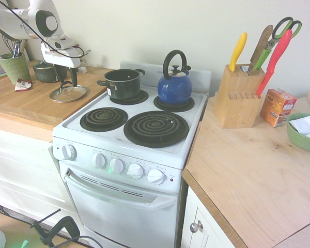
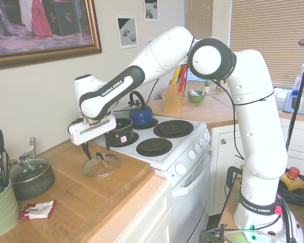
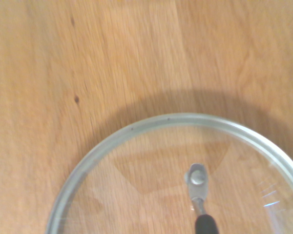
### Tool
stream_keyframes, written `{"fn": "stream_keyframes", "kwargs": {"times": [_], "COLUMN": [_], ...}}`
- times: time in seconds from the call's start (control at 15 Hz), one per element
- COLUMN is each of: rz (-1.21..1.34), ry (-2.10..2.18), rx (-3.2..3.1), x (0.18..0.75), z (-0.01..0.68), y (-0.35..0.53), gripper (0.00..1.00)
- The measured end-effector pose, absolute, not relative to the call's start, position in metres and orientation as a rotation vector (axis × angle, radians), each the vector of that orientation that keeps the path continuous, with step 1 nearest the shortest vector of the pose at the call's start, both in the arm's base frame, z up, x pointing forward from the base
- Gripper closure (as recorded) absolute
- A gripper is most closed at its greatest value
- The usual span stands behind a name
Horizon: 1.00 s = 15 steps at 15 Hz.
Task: Cover the lid of the pot
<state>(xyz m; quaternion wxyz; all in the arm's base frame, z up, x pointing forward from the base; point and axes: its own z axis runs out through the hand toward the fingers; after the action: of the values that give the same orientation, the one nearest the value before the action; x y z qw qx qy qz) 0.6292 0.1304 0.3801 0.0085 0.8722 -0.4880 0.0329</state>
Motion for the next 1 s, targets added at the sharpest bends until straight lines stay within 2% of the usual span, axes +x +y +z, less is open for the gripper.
{"fn": "stream_keyframes", "kwargs": {"times": [1.0], "rz": [0.012], "ry": [-1.564], "rx": [2.684], "x": [0.6249], "z": [0.3728], "y": [0.1292], "gripper": [1.00]}}
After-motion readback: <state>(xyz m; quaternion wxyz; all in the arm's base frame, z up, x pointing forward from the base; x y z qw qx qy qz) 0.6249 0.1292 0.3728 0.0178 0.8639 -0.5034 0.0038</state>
